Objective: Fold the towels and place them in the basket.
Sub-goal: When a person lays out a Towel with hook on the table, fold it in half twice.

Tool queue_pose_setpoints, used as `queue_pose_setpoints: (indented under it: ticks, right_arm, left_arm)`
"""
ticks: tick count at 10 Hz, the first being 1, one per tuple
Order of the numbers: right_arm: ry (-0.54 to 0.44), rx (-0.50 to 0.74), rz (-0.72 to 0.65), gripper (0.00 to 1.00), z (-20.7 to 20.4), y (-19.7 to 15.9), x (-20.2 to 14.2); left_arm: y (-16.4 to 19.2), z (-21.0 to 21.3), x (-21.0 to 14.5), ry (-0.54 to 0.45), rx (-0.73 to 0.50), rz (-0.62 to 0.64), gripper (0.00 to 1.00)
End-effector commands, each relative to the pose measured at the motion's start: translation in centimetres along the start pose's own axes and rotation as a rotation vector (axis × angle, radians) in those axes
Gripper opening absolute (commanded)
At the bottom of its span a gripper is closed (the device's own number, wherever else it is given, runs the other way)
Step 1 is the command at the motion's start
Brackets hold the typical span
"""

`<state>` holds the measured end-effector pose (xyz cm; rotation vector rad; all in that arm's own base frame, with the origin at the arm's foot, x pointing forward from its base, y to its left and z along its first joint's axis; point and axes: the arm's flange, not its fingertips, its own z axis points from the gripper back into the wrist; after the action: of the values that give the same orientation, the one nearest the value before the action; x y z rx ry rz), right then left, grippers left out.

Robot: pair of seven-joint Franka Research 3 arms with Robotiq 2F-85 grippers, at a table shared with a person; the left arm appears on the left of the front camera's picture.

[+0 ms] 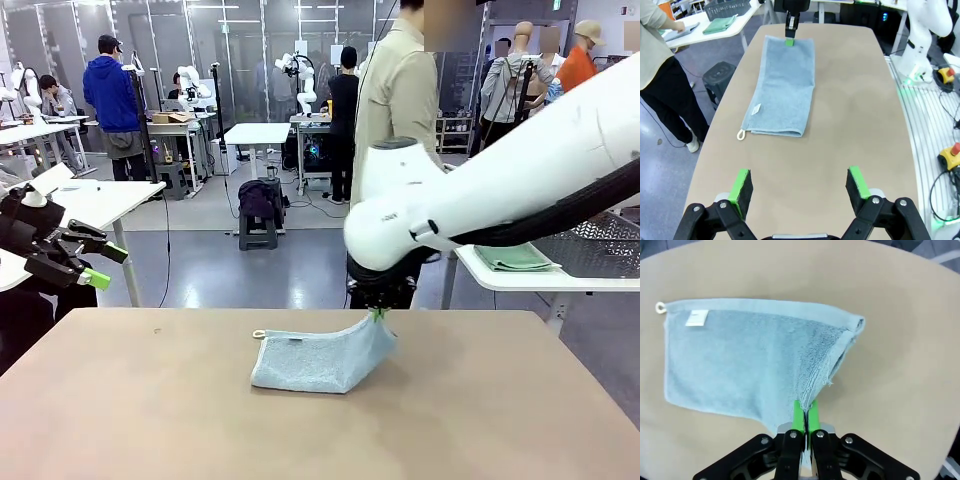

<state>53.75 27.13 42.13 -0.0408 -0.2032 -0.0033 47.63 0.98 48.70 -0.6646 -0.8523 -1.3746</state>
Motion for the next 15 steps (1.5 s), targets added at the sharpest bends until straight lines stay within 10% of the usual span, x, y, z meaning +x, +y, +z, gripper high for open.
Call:
queue_pose_setpoints:
  ticks: [1,8,15]
  right_arm:
    - [0.030,-0.065,-0.037,0.04,0.6,4.9,1.7]
    - [0.066,-0.117,-0.135,0.04,-0.2,20.4,2.6]
    - [0.059,-0.061,-0.269,0.04,-5.8,22.0,3.4]
  left_arm:
    - [0.0,0.1,0.0,-0.002,0.000,-0.012,0.95]
    - [0.0,0.1,0.0,-0.002,0.000,-0.012,0.95]
    - [0.0,0.1,0.0,-0.002,0.000,-0.012,0.95]
